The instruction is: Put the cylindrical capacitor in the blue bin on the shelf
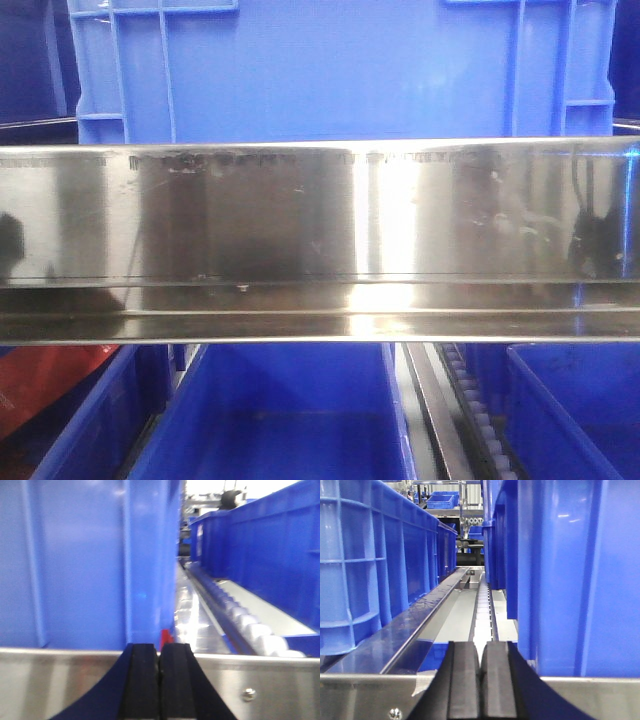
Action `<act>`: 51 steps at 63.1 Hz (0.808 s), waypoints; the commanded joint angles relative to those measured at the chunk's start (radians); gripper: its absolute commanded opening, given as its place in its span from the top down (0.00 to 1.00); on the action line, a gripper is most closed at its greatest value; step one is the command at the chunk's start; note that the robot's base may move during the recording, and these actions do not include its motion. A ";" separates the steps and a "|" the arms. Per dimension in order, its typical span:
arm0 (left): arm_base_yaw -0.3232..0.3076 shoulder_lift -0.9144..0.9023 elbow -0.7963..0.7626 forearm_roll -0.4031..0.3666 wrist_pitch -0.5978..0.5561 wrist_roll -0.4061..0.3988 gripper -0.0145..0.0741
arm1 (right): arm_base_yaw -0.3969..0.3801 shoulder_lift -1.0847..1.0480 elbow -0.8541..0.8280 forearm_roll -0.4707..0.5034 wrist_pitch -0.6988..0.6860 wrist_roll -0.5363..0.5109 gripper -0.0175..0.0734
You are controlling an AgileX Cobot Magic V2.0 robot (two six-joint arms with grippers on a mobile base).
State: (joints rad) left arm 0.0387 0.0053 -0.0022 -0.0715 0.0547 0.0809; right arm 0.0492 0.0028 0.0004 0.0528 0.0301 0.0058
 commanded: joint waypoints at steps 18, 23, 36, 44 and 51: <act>-0.044 -0.005 0.002 0.033 -0.021 -0.006 0.96 | -0.006 -0.003 0.000 0.002 -0.015 -0.006 0.99; -0.044 -0.005 0.002 0.033 -0.021 -0.006 0.96 | -0.006 -0.003 0.000 0.002 -0.015 -0.006 0.99; -0.044 -0.005 0.002 0.033 -0.021 -0.006 0.96 | -0.006 -0.003 0.000 0.002 -0.015 -0.006 0.99; -0.044 -0.005 0.002 0.033 -0.021 -0.006 0.96 | -0.006 -0.003 0.000 0.002 -0.015 -0.006 0.99; -0.044 -0.005 0.002 0.033 -0.021 -0.006 0.96 | -0.006 -0.003 0.000 0.002 -0.015 -0.006 0.99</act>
State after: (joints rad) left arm -0.0008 0.0044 0.0016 -0.0417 0.0505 0.0788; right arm 0.0492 0.0028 0.0004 0.0528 0.0301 0.0058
